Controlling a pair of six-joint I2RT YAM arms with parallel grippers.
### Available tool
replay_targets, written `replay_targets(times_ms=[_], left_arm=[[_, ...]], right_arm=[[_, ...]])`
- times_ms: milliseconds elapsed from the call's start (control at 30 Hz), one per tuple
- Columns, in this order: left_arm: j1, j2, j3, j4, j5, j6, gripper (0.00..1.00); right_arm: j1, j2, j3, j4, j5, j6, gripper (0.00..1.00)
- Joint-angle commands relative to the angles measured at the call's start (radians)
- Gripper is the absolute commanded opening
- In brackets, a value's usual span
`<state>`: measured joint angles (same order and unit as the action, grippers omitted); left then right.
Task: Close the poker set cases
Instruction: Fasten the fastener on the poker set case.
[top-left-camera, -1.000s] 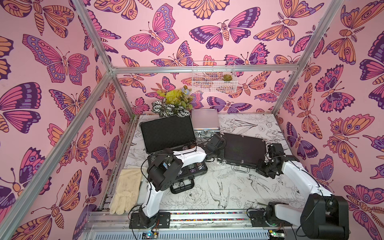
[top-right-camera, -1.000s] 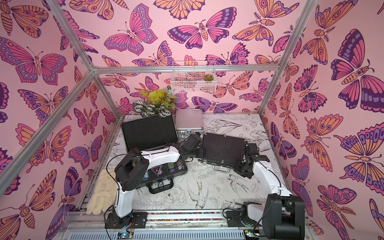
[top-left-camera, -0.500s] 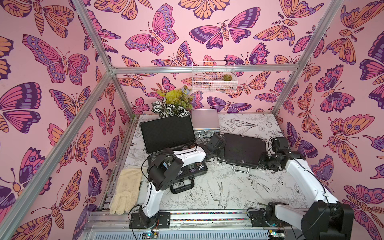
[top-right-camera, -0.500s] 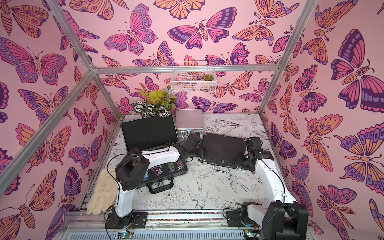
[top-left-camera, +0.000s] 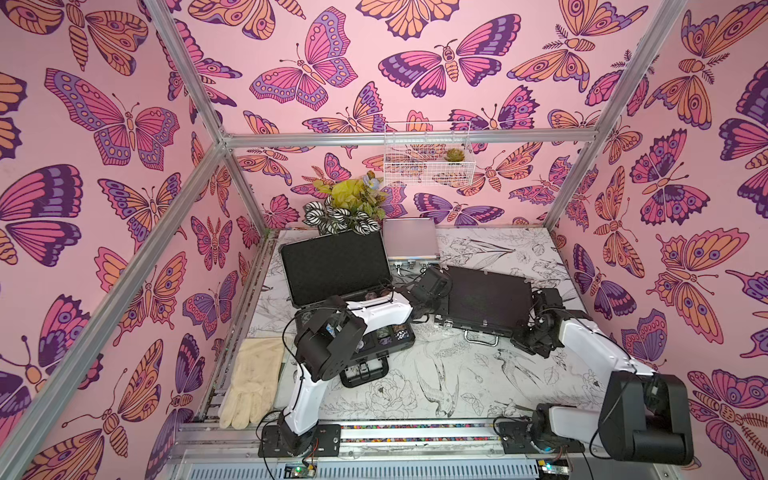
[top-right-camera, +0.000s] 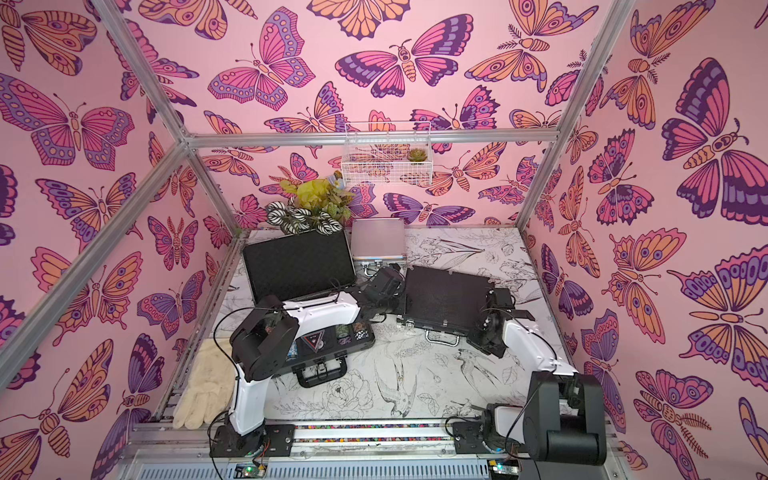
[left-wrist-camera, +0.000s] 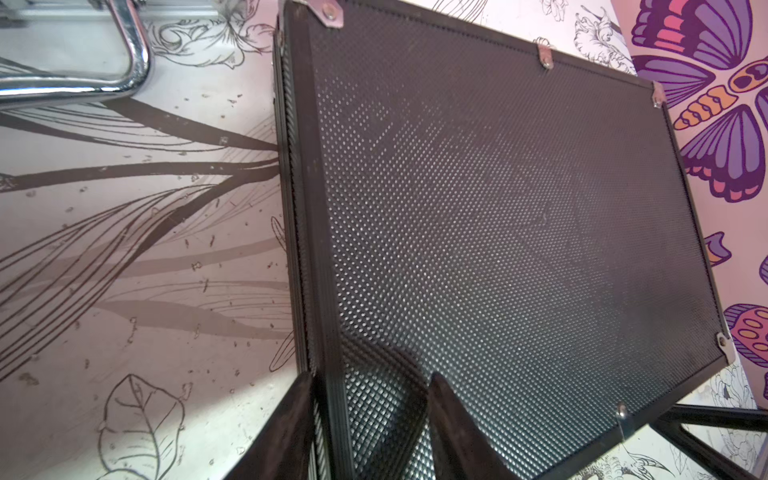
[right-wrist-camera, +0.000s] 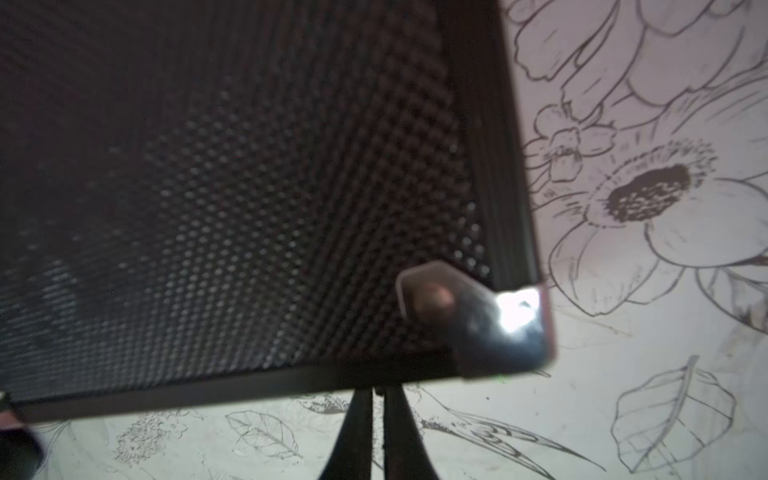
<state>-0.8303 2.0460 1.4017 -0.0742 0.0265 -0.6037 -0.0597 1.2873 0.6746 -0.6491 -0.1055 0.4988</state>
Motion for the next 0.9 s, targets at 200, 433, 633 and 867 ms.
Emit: replay_targets(times_ms=[200,433,633,867], left_arm=[[0.006,0.068,-0.039,-0.062,-0.016,0.007,0.45],[0.005,0.066,-0.039,-0.062,-0.016,0.011,0.44],[0.006,0.063,-0.047,-0.063,-0.020,0.013,0.44],[0.007,0.050,-0.055,-0.063,-0.033,0.019,0.44]], right_arm=[[-0.007,-0.110,0.060,-0.044,-0.062,0.070,0.21],[-0.002,-0.196,-0.016,0.069,-0.118,0.246,0.84],[0.012,-0.216,-0.093,0.183,-0.114,0.410,0.99],[0.012,-0.254,-0.136,0.232,-0.056,0.523,0.99]])
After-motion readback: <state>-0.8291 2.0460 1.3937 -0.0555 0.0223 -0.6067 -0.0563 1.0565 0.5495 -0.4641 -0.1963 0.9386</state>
